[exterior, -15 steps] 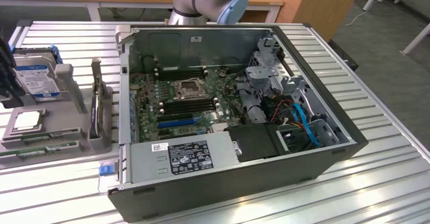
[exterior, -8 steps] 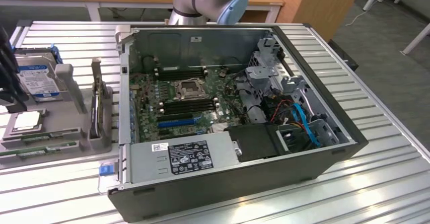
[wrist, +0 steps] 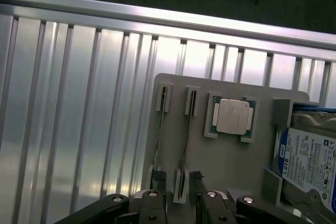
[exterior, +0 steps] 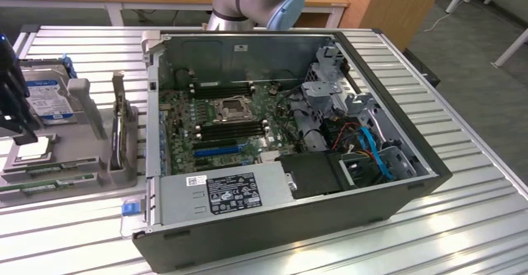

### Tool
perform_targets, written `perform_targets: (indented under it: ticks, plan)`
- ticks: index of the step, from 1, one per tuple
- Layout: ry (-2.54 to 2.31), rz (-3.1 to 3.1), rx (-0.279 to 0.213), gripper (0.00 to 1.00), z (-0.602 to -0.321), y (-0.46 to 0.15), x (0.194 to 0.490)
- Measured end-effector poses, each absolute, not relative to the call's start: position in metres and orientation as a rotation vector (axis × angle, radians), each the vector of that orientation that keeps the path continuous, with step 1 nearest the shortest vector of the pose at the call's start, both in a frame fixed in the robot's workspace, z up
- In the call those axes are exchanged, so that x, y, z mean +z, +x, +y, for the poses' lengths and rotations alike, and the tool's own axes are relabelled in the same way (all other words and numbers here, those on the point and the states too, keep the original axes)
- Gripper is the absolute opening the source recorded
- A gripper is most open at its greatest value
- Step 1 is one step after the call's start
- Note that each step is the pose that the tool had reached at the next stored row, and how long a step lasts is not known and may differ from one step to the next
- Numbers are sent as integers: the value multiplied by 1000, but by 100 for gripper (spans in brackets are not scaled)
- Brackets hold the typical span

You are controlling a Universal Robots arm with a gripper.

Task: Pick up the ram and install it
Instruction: 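Pick up the ram and move it above insertion slot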

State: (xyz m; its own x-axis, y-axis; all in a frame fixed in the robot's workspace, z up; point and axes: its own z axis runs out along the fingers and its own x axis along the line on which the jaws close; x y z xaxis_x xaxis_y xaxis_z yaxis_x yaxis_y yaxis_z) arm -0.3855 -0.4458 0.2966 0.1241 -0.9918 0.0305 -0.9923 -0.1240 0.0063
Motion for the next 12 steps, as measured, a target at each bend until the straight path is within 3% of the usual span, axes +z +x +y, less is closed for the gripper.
perform_targets:
  ticks: [12]
  plan:
    - [2335, -2064, 29, 32, -446, -386, 275]
